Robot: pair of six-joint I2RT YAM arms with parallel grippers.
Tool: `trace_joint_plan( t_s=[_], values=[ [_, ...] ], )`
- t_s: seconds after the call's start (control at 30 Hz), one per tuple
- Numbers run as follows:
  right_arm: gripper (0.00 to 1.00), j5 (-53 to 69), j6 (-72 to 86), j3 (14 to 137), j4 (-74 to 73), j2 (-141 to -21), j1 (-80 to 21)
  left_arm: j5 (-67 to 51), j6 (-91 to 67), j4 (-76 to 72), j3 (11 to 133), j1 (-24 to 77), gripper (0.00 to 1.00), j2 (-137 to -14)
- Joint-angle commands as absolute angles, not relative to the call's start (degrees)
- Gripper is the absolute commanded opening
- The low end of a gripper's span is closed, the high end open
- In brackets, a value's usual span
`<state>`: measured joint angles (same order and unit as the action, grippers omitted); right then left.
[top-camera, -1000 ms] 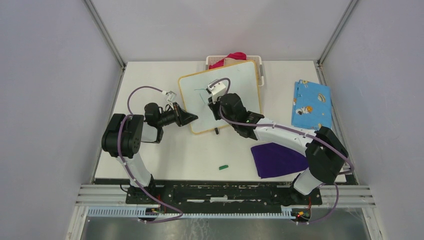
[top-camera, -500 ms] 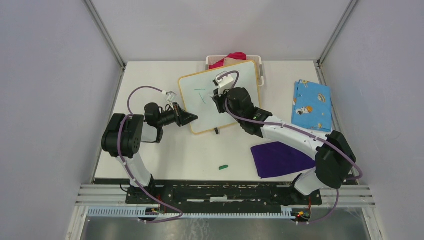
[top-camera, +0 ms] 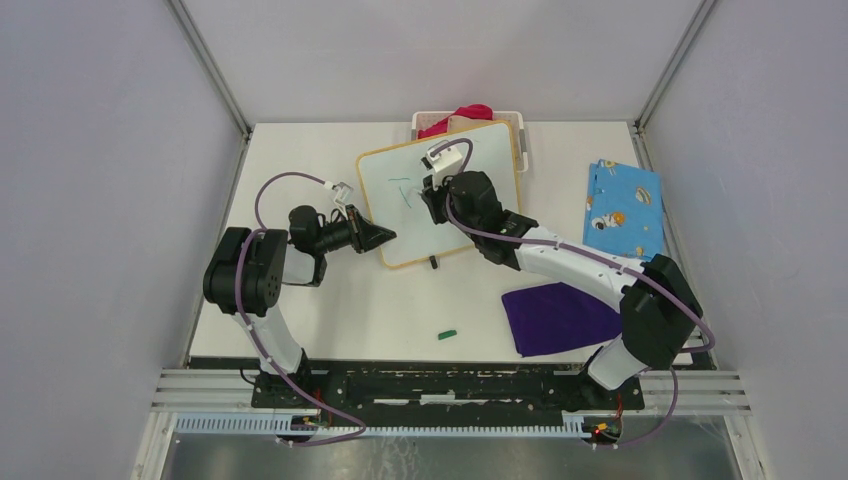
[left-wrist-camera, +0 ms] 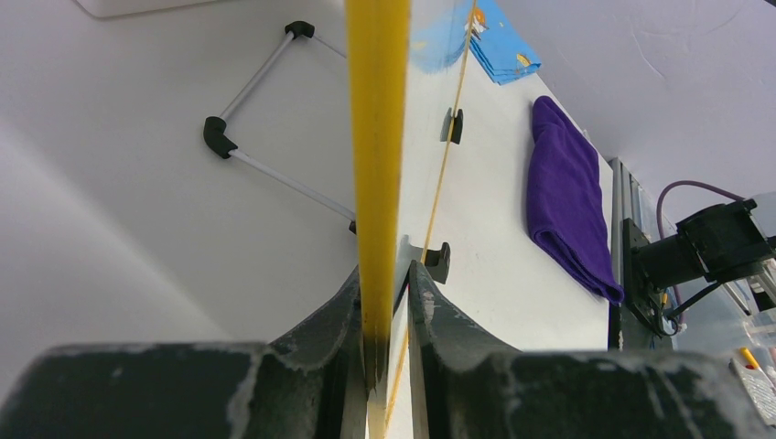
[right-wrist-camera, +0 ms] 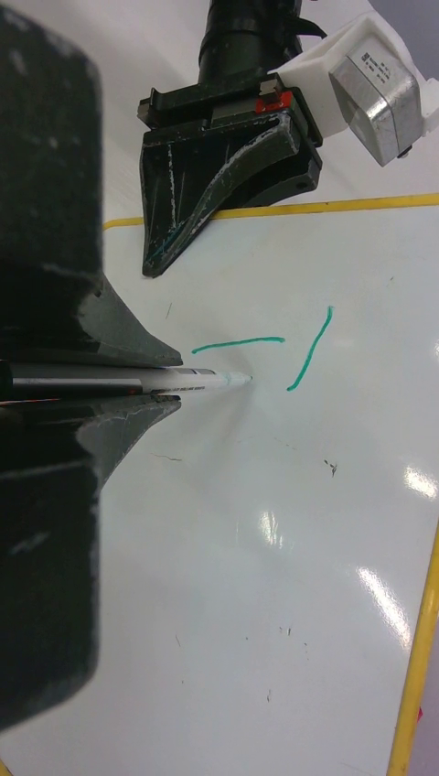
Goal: Write a sentence on the whiteboard
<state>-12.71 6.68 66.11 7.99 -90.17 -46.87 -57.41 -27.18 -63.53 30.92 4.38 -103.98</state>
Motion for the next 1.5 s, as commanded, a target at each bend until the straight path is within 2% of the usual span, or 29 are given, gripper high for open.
trace_joint_plan(
  t_s=[0.0, 0.97, 1.47],
  values=[
    [0.0, -12.3, 7.6, 67.3, 9.6, -90.1, -46.9, -53.5, -26.5, -62.8, 31.9, 4.0, 0.22, -104.8],
    [0.0, -14.1, 7.8, 60.9, 8.4, -88.2, -45.3, -53.4, -26.5, -62.5, 32.0, 4.0, 0.22, -104.9],
    [0.0, -12.7, 7.8, 66.3, 7.6, -89.2, -44.5, -53.5, -26.5, -62.5, 32.0, 4.0, 0.22, -104.9]
  ],
)
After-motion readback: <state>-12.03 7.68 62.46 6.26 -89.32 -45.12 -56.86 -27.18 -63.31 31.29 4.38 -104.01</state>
